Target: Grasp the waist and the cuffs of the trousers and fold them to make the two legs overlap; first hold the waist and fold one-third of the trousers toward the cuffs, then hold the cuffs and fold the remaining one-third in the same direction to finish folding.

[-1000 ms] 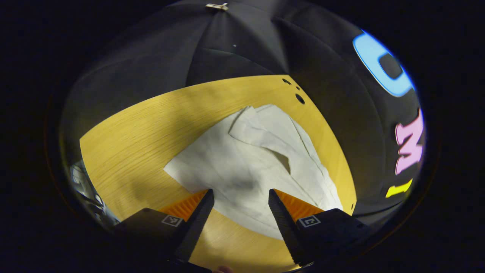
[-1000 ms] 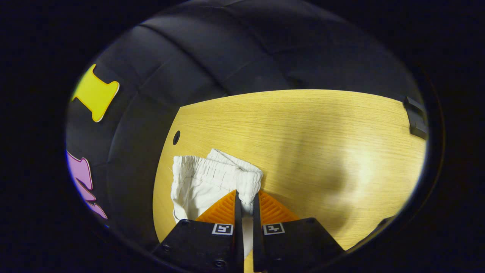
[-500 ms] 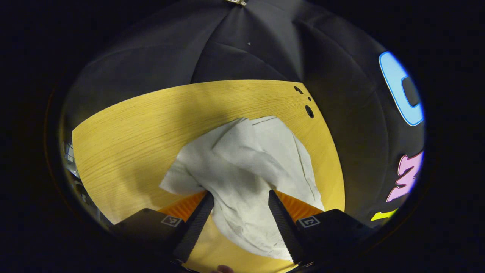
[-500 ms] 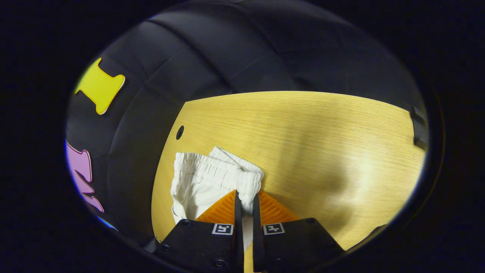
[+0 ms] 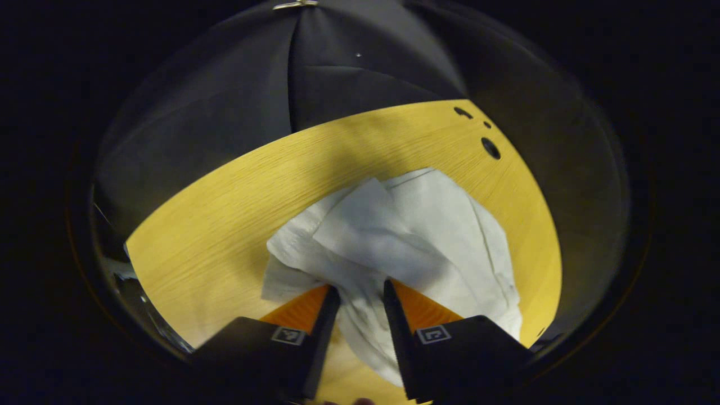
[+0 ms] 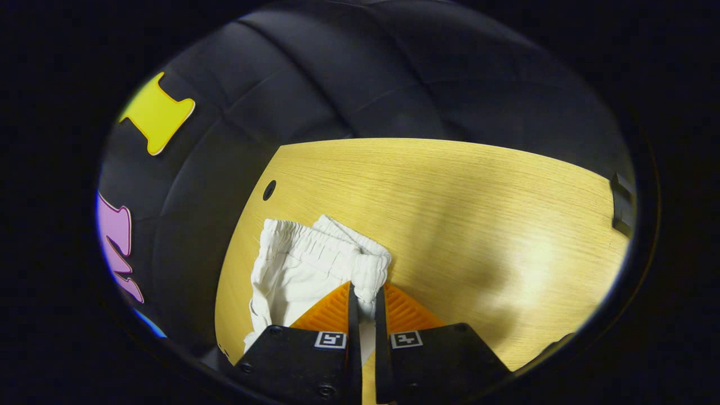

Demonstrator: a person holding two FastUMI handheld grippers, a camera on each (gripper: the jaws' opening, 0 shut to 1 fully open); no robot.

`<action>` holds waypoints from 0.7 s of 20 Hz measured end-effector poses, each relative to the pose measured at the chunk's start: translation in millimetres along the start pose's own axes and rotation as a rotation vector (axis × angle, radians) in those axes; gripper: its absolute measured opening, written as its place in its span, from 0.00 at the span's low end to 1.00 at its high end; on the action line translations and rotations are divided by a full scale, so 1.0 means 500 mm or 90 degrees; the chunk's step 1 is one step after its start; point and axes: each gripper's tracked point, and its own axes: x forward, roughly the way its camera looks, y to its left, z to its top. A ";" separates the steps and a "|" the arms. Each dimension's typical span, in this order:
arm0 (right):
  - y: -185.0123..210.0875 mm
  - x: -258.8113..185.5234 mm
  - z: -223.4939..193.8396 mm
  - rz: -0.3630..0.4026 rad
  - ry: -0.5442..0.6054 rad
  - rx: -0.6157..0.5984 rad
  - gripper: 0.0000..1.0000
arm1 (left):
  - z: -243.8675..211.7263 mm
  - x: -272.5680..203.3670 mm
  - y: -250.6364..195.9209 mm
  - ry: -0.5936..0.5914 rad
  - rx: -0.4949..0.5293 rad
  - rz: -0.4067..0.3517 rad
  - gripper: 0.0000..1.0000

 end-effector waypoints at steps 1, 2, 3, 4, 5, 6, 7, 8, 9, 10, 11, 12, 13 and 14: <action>0.003 -0.002 -0.002 0.006 -0.001 -0.004 0.14 | 0.000 0.004 -0.004 -0.002 0.003 0.002 0.42; 0.008 -0.009 0.003 0.016 -0.009 -0.013 0.14 | 0.002 0.002 -0.008 -0.001 -0.006 -0.012 0.26; 0.016 -0.021 0.006 0.030 -0.020 -0.020 0.14 | 0.009 -0.008 -0.013 -0.015 -0.027 -0.031 0.17; 0.033 -0.040 0.004 0.050 -0.033 -0.021 0.14 | 0.004 -0.007 -0.011 -0.016 -0.053 -0.049 0.14; 0.046 -0.056 0.008 0.068 -0.045 -0.018 0.14 | 0.009 -0.013 -0.010 -0.022 -0.079 -0.071 0.07; 0.063 -0.075 0.010 0.085 -0.054 -0.016 0.14 | 0.009 -0.014 -0.008 -0.021 -0.105 -0.093 0.07; 0.081 -0.092 0.012 0.099 -0.065 -0.017 0.14 | 0.007 -0.014 -0.004 -0.019 -0.134 -0.113 0.07; 0.086 -0.108 0.014 0.113 -0.074 -0.022 0.14 | 0.004 -0.016 -0.001 -0.016 -0.154 -0.125 0.06; 0.100 -0.128 0.012 0.128 -0.083 -0.030 0.13 | 0.000 -0.017 0.000 -0.011 -0.172 -0.137 0.06; 0.126 -0.149 0.009 0.146 -0.093 -0.040 0.13 | -0.004 -0.017 -0.001 -0.010 -0.182 -0.147 0.06; 0.149 -0.165 0.005 0.159 -0.099 -0.048 0.13 | -0.007 -0.016 -0.002 -0.009 -0.188 -0.157 0.06; 0.181 -0.179 0.003 0.175 -0.106 -0.057 0.13 | -0.011 -0.014 -0.003 -0.009 -0.193 -0.165 0.06; 0.215 -0.190 -0.003 0.195 -0.112 -0.065 0.13 | -0.012 -0.013 -0.005 -0.008 -0.201 -0.174 0.06; 0.249 -0.205 -0.012 0.216 -0.115 -0.077 0.13 | -0.016 -0.011 -0.007 -0.006 -0.211 -0.184 0.06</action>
